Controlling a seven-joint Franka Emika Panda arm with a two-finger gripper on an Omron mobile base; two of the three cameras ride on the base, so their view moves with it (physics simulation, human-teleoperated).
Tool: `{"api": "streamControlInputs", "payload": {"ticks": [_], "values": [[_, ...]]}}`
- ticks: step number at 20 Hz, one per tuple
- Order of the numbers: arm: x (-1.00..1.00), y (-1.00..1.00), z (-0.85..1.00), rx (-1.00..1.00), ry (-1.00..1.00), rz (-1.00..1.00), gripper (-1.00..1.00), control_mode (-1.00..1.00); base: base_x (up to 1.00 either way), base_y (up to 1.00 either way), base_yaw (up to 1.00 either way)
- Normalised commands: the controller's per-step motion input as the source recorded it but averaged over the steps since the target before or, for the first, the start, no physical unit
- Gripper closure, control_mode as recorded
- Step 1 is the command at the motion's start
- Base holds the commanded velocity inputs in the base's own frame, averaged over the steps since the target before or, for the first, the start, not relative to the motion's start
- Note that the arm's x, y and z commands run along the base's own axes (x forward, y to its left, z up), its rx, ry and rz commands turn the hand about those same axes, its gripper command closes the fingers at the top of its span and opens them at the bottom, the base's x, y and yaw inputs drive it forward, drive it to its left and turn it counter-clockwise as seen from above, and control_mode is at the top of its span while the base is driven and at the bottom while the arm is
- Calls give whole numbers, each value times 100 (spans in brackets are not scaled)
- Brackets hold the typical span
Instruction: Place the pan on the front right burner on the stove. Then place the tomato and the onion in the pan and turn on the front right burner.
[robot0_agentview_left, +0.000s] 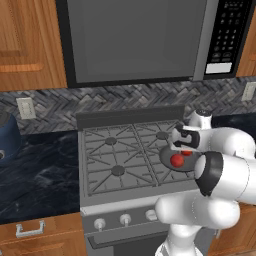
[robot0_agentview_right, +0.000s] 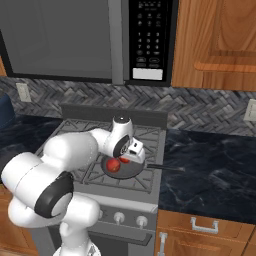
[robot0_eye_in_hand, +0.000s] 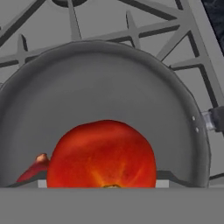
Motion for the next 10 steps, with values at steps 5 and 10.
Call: {"api": "streamControlInputs", "payload": {"ticks": [5,10], "values": [[17,0,-19,0,0,0,100,-100,0,0,0],[5,0,-21,0,0,0,100,-100,0,0,0]]}}
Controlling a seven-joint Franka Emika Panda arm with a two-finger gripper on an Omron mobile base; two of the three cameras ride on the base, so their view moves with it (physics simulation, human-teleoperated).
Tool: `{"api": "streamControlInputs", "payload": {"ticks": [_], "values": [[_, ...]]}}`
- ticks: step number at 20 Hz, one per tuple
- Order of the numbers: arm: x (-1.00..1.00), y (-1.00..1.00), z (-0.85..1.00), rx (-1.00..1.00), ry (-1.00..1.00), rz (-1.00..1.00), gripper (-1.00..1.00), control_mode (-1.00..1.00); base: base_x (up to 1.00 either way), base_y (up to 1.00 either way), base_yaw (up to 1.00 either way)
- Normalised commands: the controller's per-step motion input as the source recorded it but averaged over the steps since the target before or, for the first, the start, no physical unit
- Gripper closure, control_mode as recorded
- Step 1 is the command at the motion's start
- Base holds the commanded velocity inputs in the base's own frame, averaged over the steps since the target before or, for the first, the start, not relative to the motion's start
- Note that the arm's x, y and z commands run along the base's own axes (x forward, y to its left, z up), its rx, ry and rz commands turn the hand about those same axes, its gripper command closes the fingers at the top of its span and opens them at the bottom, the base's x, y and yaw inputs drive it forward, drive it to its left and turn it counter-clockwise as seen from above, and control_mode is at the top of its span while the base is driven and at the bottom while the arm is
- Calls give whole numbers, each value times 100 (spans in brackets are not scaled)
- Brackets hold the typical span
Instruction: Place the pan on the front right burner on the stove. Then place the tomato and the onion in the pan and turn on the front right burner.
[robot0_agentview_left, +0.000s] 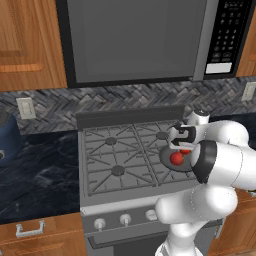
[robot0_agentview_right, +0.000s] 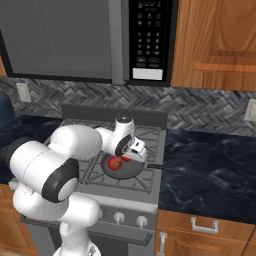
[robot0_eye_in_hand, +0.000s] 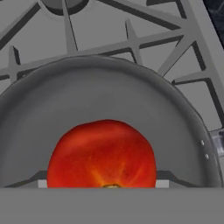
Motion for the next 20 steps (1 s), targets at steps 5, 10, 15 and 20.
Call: {"api": "streamControlInputs", "payload": {"ticks": [5,10,15,20], "values": [[0,1,-22,0,0,-2,-100,-100,0,0,0],[0,0,-10,0,0,-2,-100,-100,0,0,0],[0,0,0,0,0,0,-100,-100,0,0,0],[0,0,12,0,0,0,-100,-100,0,0,0]]}}
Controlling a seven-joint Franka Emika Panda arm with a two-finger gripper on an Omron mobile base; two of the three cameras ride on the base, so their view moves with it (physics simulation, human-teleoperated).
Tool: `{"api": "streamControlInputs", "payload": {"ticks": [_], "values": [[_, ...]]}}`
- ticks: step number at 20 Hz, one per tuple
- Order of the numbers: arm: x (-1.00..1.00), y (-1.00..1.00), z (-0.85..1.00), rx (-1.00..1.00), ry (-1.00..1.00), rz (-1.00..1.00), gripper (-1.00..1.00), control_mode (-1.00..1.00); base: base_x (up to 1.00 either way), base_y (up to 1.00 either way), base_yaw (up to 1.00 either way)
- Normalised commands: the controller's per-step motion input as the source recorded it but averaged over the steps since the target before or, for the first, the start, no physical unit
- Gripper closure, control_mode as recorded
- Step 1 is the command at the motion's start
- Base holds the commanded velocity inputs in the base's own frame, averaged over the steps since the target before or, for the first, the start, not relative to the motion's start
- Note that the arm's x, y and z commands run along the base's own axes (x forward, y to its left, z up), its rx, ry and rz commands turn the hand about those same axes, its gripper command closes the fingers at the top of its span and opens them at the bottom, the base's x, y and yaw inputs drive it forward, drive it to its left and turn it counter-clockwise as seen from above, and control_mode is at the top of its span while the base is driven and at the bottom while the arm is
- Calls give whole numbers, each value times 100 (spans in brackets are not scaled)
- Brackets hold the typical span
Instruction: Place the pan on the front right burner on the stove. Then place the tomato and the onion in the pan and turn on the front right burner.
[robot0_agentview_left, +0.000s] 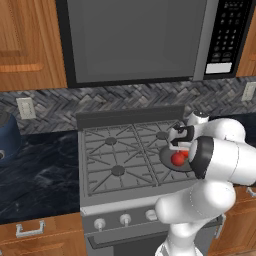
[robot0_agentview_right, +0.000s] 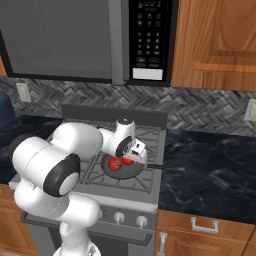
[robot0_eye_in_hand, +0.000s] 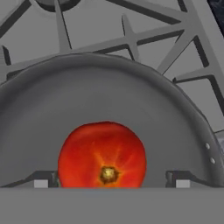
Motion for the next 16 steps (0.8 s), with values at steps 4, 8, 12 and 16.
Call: {"api": "streamControlInputs", "payload": {"ticks": [4,8,12,16], "values": [[-8,0,44,0,-6,0,-100,-100,0,0,0],[-32,-3,60,0,-9,0,-100,-100,0,0,0],[-52,-8,41,0,-5,0,-100,-100,0,0,0],[-61,-21,33,1,-2,0,-100,-100,0,0,0]]}}
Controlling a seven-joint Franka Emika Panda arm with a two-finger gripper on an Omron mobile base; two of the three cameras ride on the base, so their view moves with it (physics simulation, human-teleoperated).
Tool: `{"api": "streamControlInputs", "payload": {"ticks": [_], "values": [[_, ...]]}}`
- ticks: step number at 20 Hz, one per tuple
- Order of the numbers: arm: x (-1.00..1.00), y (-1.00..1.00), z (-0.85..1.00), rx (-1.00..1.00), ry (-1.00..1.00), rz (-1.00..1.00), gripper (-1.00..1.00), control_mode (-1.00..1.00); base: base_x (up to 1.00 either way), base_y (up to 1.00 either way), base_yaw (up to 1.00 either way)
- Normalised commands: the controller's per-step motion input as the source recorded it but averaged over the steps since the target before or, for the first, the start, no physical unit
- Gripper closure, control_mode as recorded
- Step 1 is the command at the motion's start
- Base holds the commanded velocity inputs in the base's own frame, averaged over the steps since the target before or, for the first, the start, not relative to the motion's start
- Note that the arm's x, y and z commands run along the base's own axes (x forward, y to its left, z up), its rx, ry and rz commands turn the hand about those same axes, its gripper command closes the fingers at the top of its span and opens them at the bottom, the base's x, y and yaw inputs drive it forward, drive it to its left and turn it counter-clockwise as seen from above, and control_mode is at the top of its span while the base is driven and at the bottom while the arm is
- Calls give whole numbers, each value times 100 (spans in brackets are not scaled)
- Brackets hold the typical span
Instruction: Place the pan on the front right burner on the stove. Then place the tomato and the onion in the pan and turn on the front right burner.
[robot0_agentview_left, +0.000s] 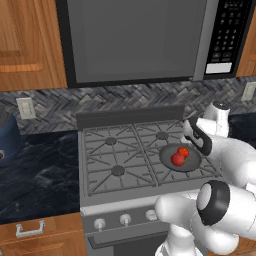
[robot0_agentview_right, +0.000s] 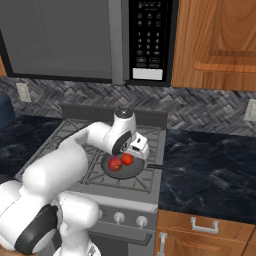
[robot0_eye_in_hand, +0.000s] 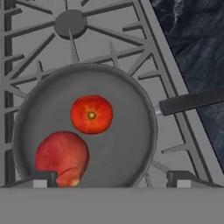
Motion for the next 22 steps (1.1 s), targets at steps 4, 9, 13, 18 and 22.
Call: {"api": "streamControlInputs", "payload": {"ticks": [4,9,13,18,22], "values": [[-72,-29,29,2,-5,0,-100,-100,0,0,0],[-85,-28,16,6,-17,4,-100,-100,0,0,0],[-86,-28,11,7,-24,9,-100,-100,0,0,0],[-76,-19,7,9,-30,11,-100,-100,0,0,0],[-56,-14,0,6,-33,11,-100,-100,0,0,0]]}}
